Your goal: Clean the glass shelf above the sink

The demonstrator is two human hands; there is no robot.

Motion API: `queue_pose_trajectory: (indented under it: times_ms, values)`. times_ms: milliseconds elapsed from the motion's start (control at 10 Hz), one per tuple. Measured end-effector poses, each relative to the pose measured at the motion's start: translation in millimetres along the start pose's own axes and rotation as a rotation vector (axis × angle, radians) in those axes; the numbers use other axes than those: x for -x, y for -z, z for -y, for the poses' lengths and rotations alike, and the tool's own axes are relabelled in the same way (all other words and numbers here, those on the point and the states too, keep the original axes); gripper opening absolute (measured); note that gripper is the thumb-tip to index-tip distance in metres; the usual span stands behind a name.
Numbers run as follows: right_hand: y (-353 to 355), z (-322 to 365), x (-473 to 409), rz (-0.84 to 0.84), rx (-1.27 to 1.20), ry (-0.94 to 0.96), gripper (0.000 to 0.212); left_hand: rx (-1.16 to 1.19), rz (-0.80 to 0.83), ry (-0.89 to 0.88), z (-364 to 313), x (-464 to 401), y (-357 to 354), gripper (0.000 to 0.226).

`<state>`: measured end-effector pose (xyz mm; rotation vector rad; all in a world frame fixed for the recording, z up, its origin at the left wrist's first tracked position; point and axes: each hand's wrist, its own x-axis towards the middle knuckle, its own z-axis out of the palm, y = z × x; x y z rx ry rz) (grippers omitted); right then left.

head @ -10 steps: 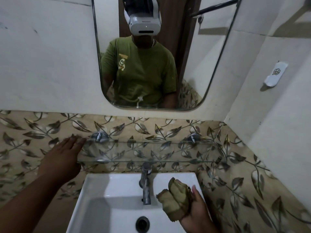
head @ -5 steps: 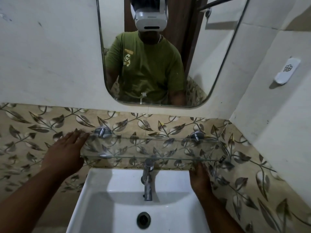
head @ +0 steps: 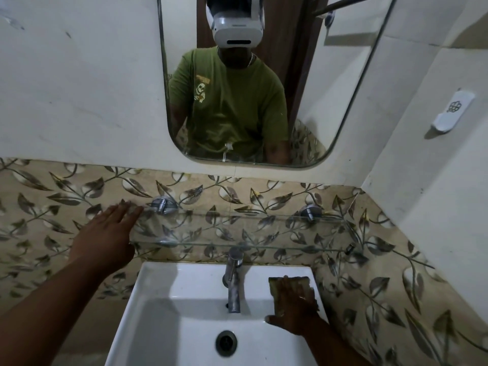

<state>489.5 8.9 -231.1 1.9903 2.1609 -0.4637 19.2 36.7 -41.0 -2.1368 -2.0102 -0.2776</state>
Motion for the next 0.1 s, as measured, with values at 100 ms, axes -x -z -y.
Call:
queue_pose_trajectory:
  times_ms: [100]
  values:
    - [10.0,10.6,-4.8,0.052,0.001,-0.066,0.138,0.028,0.005,0.001,-1.5,3.2,-3.3,0.095]
